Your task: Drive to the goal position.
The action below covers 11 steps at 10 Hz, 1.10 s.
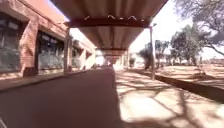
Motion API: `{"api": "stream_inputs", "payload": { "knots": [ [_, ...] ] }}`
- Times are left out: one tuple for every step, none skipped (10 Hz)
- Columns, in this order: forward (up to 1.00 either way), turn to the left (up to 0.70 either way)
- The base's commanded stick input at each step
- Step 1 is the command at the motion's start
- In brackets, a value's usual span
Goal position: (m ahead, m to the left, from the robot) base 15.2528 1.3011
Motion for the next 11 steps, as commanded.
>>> {"api": "stream_inputs", "payload": {
  "knots": [
    [0.85,0.00],
    [0.85,0.00],
    [0.85,0.00],
    [0.85,0.00],
    [0.85,0.00],
    [0.85,0.00],
    [0.85,0.00],
    [0.85,0.00],
    [0.85,0.00],
    [0.85,0.00],
    [0.85,0.00]
  ]
}}
